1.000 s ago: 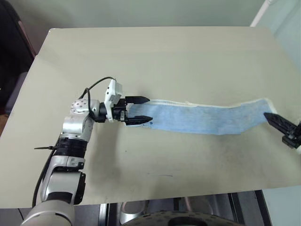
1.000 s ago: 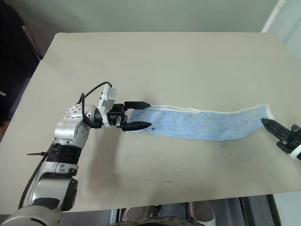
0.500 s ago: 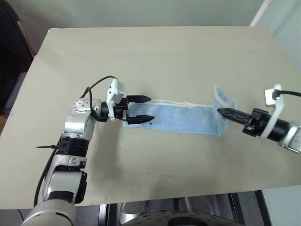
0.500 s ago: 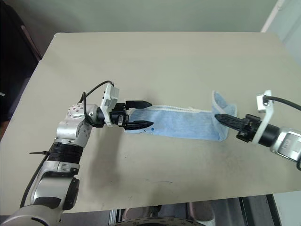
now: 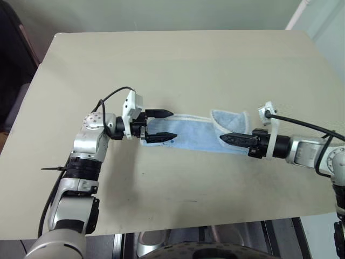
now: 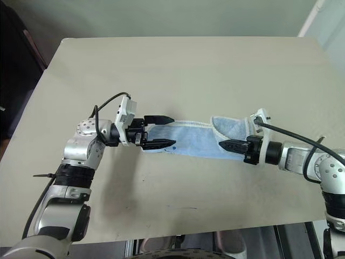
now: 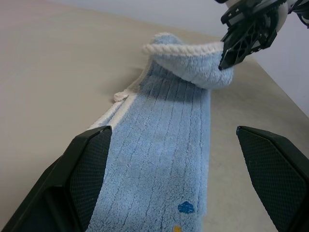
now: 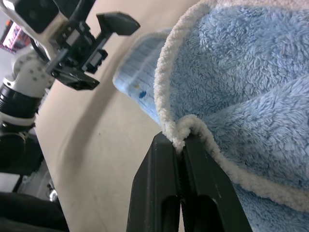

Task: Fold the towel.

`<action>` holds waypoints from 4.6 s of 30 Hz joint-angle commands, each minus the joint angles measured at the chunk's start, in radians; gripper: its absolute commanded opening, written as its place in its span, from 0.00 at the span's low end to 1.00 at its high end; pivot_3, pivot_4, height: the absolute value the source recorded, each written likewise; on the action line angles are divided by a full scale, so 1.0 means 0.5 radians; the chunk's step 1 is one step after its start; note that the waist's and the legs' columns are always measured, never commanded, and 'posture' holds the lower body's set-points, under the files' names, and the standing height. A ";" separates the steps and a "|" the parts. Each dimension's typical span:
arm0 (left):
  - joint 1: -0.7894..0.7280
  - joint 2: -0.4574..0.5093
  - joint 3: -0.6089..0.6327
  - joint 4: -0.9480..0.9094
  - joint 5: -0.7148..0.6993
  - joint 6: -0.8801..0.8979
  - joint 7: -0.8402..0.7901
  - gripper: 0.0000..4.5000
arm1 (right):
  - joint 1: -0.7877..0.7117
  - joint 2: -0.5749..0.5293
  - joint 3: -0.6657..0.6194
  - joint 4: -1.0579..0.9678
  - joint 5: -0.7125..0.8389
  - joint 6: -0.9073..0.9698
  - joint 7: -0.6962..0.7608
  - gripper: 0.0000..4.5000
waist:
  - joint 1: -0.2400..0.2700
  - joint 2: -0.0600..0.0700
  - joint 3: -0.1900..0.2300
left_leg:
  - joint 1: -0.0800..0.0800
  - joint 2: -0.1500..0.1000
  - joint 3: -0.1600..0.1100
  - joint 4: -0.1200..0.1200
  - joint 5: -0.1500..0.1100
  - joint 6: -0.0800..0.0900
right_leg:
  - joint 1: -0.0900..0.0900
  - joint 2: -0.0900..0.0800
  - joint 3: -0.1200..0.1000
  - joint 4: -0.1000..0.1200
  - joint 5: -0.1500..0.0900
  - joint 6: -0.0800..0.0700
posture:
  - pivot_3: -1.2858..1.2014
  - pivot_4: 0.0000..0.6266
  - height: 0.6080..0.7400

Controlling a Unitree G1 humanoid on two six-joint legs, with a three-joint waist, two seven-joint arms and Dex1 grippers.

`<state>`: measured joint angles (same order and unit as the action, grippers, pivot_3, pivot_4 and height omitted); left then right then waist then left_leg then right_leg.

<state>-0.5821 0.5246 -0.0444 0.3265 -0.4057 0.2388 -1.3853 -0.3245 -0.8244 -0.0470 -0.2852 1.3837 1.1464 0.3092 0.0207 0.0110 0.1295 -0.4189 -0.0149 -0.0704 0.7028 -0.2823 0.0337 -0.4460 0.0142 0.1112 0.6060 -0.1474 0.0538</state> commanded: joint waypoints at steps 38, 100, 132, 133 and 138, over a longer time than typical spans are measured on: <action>-0.043 -0.022 0.038 0.086 0.022 -0.188 0.022 1.00 | 0.208 -0.275 0.051 -0.128 -1.090 -0.375 0.774 0.90 | -0.023 -0.002 -0.001 | 0.001 0.000 -0.001 -0.003 0.004 -0.007 | -0.003 0.001 0.000 0.008 0.002 -0.007 | 0.52 0.24 1.00; -0.088 -0.941 -0.298 0.244 0.319 -0.666 0.691 0.01 | 0.082 0.771 -0.227 0.041 -1.794 -1.017 0.160 0.00 | -0.036 -0.003 0.001 | 0.016 0.000 -0.003 -0.004 0.026 0.001 | 0.014 0.000 0.001 0.003 0.008 -0.003 | 0.52 0.24 1.00; 0.011 -0.748 -0.225 0.050 0.212 -0.048 0.646 0.01 | 0.002 0.893 -0.070 0.613 -2.023 -1.452 0.474 0.00 | -0.029 0.006 -0.004 | 0.021 -0.001 -0.005 -0.009 0.013 0.002 | 0.030 0.002 0.001 -0.026 0.020 -0.021 | 0.52 0.24 1.00; 0.003 -0.715 -0.192 -0.016 0.159 0.023 0.632 0.01 | -0.008 0.878 -0.104 0.537 -1.951 -1.396 0.508 0.00 | -0.028 0.006 -0.003 | 0.017 -0.001 -0.005 -0.009 0.014 0.000 | 0.025 0.002 0.001 -0.026 0.019 -0.021 | 0.52 0.24 1.00; -0.073 -0.542 0.002 -0.299 -0.098 0.399 0.667 0.09 | -0.018 0.750 -0.237 0.200 -1.623 -1.188 0.702 0.12 | -0.025 0.006 -0.003 | 0.006 -0.001 -0.004 -0.008 0.019 -0.010 | 0.015 0.002 0.000 -0.028 0.017 -0.019 | 0.52 0.24 1.00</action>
<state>-0.5852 0.2514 -0.0848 0.2451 -0.4012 0.3784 -1.0778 -0.3249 -0.4306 -0.1244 -0.1233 0.5113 0.5314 0.6218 0.0083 0.0140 0.1281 -0.4160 -0.0153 -0.0723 0.6991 -0.2708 0.0255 -0.4378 0.0152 0.1108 0.5922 -0.1396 0.0438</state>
